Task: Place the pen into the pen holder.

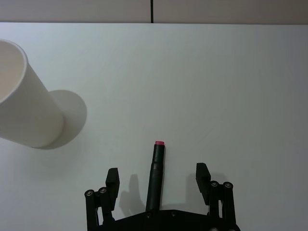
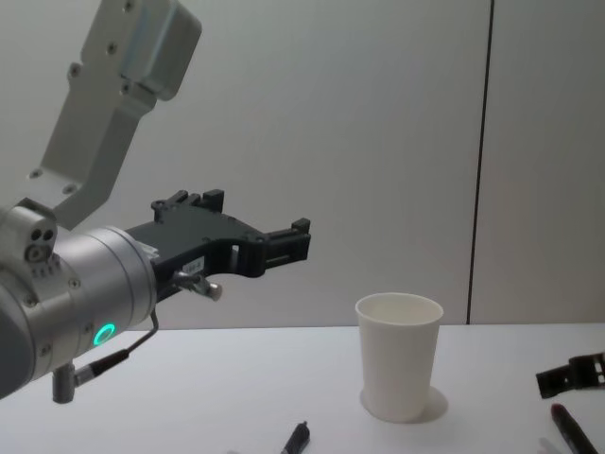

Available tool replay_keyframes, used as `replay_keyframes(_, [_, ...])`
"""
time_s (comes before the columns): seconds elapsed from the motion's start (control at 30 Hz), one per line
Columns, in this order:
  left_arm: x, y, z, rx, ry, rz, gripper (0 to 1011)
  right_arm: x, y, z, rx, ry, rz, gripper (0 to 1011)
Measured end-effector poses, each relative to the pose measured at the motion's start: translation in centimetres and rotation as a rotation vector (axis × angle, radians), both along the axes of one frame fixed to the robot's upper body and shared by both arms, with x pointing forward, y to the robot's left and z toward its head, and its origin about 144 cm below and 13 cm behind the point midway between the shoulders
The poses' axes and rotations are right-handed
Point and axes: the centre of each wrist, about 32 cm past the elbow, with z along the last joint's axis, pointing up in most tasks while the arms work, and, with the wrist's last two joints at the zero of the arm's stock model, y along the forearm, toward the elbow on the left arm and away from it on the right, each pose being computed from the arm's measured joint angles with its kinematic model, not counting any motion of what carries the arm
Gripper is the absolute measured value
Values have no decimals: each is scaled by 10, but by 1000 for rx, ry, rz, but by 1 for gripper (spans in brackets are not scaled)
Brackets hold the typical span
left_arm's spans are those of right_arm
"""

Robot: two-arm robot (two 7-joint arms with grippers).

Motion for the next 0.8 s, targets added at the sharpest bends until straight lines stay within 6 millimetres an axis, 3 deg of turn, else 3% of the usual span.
replay_keyframes(0.8, [0, 0, 0, 0, 0, 0, 1003, 37, 10, -13, -25, 87, -15, 1002])
